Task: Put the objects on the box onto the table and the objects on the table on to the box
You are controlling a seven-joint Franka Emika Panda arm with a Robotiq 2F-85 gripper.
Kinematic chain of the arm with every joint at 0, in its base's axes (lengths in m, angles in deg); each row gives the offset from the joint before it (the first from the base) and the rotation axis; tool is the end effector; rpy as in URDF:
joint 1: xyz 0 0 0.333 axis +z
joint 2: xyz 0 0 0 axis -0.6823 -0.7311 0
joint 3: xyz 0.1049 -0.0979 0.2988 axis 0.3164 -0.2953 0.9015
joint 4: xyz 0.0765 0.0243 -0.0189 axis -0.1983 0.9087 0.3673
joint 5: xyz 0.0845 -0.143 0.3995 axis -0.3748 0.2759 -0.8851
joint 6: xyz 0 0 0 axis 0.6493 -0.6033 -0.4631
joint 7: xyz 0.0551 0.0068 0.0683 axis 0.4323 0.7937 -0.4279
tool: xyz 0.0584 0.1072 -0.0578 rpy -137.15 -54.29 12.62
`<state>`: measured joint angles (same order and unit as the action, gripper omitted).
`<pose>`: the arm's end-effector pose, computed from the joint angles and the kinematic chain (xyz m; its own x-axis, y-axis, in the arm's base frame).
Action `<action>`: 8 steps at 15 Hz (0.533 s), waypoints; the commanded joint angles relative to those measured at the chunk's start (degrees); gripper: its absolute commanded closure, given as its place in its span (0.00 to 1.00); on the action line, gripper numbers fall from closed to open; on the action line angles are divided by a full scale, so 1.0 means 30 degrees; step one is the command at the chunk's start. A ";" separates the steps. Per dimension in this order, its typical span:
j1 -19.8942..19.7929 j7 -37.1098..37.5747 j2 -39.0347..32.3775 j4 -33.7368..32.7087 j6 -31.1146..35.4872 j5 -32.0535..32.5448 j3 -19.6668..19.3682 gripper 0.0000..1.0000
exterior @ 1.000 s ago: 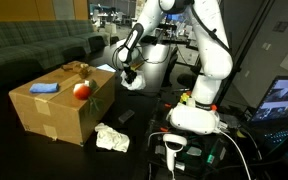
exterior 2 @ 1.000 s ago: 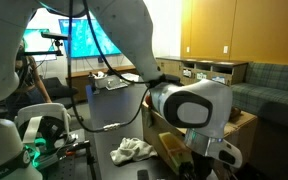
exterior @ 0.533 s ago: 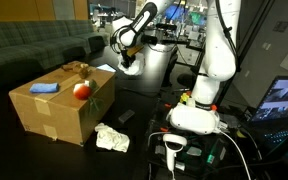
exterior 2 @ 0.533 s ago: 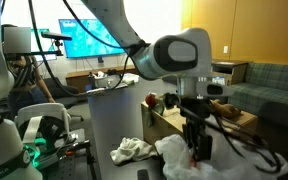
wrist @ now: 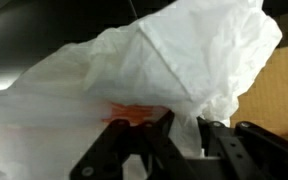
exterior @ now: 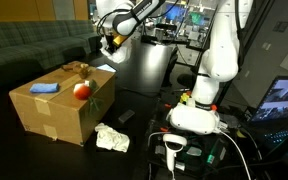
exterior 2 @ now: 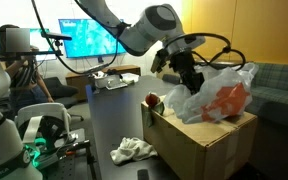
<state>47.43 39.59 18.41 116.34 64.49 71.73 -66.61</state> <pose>0.6062 -0.0754 0.3381 0.9592 -0.1773 0.2202 -0.2652 -0.8342 0.4836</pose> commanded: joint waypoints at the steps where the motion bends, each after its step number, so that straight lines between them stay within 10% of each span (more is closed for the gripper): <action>1: 0.0413 0.0761 -0.0499 -0.1741 -0.0467 0.1573 0.1442 0.98; 8: 0.1477 0.0055 -0.2649 -0.5334 -0.0037 0.3832 0.3108 0.98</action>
<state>50.77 40.96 14.65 106.63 64.46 79.99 -58.53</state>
